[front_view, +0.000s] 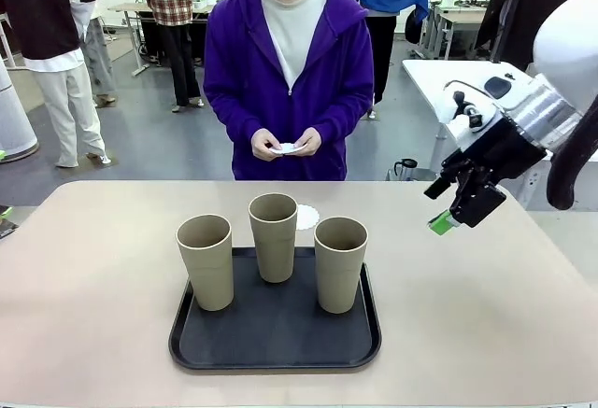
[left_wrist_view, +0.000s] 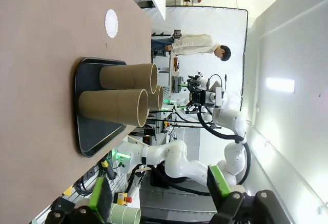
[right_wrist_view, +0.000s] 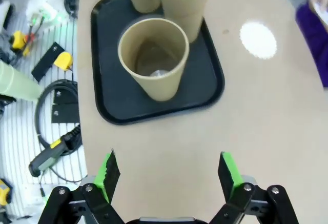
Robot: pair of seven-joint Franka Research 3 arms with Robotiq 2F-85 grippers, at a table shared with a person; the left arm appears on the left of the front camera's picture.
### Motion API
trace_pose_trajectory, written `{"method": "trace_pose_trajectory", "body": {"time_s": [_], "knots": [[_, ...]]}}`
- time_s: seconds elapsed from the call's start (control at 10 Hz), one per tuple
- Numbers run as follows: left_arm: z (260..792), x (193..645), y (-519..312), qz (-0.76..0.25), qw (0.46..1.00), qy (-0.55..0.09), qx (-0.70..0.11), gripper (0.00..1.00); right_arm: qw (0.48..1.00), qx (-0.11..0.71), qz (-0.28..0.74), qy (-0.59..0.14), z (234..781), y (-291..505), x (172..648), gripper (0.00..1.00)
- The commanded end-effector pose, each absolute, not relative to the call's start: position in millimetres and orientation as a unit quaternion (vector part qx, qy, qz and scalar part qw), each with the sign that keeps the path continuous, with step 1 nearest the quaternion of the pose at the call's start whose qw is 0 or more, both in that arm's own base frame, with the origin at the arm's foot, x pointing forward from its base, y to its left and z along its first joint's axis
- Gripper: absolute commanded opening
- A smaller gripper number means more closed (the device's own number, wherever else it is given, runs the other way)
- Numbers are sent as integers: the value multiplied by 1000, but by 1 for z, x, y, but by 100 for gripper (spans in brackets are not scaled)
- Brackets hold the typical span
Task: Place coasters on the table and set cups on them.
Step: Pick up one Reusable plastic cup and place it on a coaster set by the human.
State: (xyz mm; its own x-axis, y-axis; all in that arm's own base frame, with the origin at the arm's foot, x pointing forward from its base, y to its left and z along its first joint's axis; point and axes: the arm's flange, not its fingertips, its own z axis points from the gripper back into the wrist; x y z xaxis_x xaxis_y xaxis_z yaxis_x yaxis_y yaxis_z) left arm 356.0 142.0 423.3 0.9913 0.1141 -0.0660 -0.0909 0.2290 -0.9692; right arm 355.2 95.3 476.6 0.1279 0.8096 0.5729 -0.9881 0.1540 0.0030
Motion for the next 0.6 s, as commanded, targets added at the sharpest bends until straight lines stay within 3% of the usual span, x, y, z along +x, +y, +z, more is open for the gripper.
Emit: {"method": "trace_pose_trajectory", "body": {"time_s": [0.0,0.5], "knots": [[426,355,141,65,778,-14,-625,100,644,267,641,-321,455,75,355,100],[426,355,141,65,778,-14,-625,100,610,371,570,-407,392,39,358,100]]}}
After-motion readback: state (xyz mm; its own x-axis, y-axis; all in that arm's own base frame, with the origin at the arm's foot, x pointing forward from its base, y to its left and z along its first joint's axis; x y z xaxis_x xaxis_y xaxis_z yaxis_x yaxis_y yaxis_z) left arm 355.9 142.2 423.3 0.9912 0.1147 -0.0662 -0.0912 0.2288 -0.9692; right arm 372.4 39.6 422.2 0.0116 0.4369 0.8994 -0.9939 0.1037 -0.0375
